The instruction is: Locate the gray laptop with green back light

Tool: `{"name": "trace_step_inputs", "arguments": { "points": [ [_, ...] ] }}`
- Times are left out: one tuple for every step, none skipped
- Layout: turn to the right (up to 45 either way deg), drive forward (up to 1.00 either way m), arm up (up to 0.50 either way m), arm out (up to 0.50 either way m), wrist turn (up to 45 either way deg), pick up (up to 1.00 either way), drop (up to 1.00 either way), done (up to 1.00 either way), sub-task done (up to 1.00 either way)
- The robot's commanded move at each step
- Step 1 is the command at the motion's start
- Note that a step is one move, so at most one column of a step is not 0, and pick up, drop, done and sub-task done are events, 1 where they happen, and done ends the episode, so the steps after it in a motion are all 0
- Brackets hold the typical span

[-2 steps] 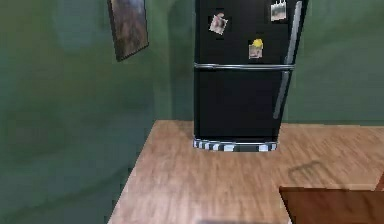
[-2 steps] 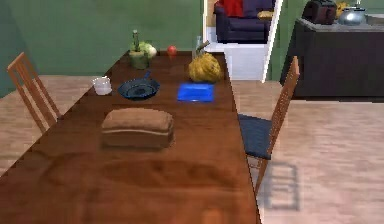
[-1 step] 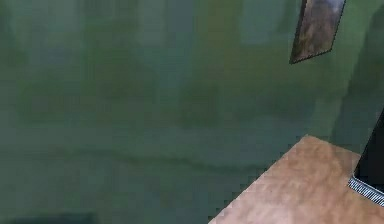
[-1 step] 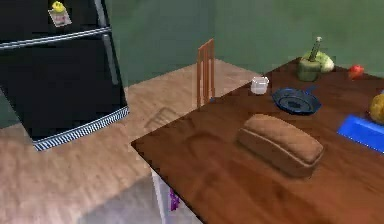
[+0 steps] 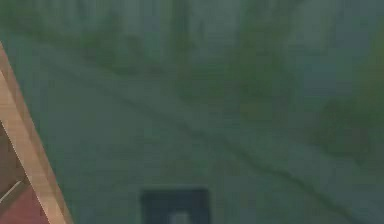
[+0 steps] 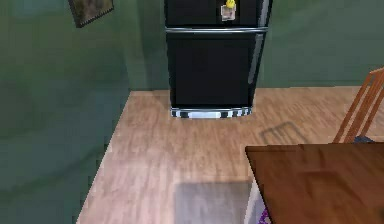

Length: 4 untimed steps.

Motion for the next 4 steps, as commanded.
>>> {"name": "trace_step_inputs", "arguments": {
  "points": [
    [0.0, 0.1, 0.0, 0.0, 0.0, 0.0, 0.0, 0.0, 0.0],
    [-45.0, 0.0, 0.0, 0.0, 0.0, 0.0, 0.0, 0.0, 0.0],
    [-27.0, 0.0, 0.0, 0.0, 0.0, 0.0, 0.0, 0.0, 0.0],
    [0.0, 0.6, 0.0, 0.0, 0.0, 0.0, 0.0, 0.0, 0.0]
  ]
}}
